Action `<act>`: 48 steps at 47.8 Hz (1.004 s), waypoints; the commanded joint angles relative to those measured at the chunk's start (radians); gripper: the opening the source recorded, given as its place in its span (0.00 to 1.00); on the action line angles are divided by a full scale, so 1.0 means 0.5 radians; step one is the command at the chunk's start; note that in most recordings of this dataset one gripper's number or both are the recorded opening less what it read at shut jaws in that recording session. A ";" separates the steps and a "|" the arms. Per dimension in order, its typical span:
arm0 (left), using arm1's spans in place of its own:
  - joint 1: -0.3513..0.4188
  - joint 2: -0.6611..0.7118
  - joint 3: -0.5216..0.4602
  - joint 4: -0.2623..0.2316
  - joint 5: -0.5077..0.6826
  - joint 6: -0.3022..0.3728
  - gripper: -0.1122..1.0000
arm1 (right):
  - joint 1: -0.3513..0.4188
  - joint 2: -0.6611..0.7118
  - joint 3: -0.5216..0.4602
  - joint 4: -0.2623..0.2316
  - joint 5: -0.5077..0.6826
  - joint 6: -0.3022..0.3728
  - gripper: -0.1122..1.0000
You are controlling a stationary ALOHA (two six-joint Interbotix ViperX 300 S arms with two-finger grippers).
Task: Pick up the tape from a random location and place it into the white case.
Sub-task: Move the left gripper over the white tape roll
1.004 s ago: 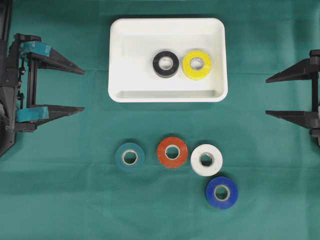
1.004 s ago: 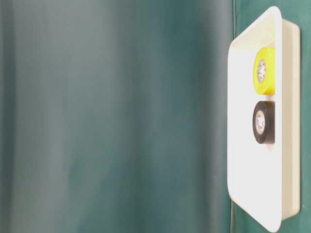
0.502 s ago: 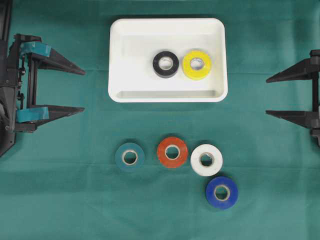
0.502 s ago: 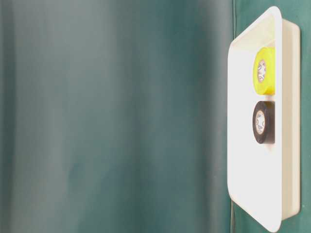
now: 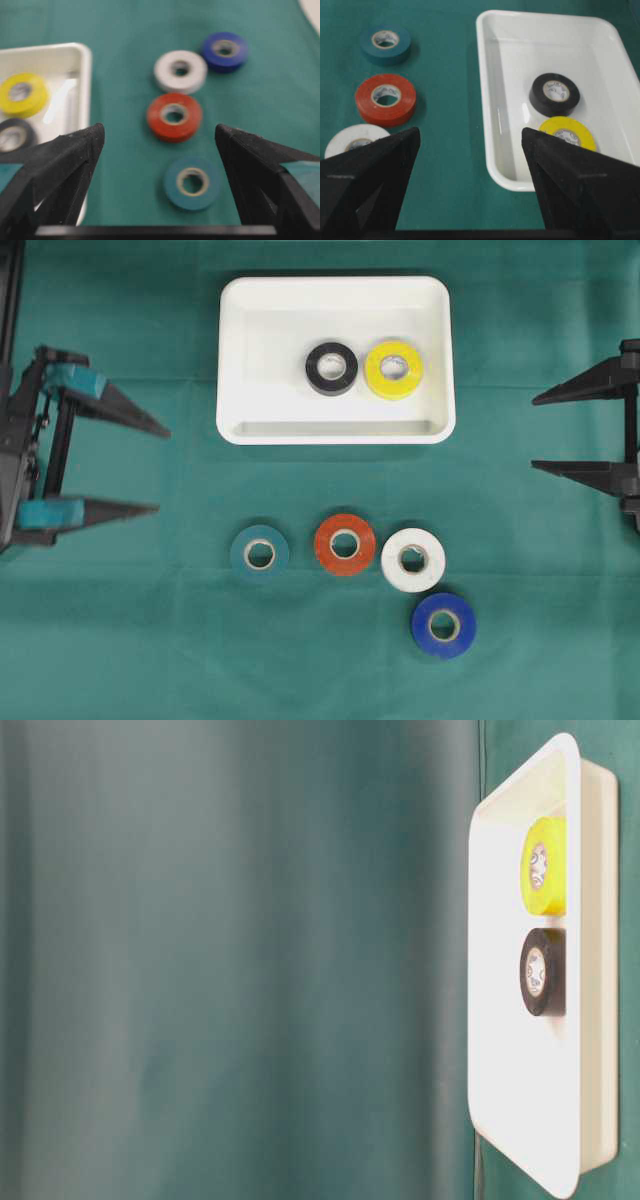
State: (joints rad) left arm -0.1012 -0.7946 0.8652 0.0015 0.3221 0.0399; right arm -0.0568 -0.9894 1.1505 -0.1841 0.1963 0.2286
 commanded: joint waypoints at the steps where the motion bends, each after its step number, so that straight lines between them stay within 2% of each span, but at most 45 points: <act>1: -0.046 0.000 -0.025 -0.003 -0.009 -0.006 0.97 | -0.003 0.006 -0.037 -0.003 -0.018 0.003 0.84; 34: -0.055 0.006 -0.025 -0.003 -0.018 -0.006 0.97 | -0.003 0.012 -0.040 -0.003 -0.015 0.000 0.84; 48: -0.055 0.196 -0.095 -0.003 -0.061 -0.003 0.97 | -0.003 0.015 -0.040 -0.006 -0.015 0.000 0.84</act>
State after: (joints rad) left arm -0.1258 -0.7194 0.8575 0.0015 0.3129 0.0383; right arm -0.0568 -0.9894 1.1505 -0.1856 0.1963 0.2286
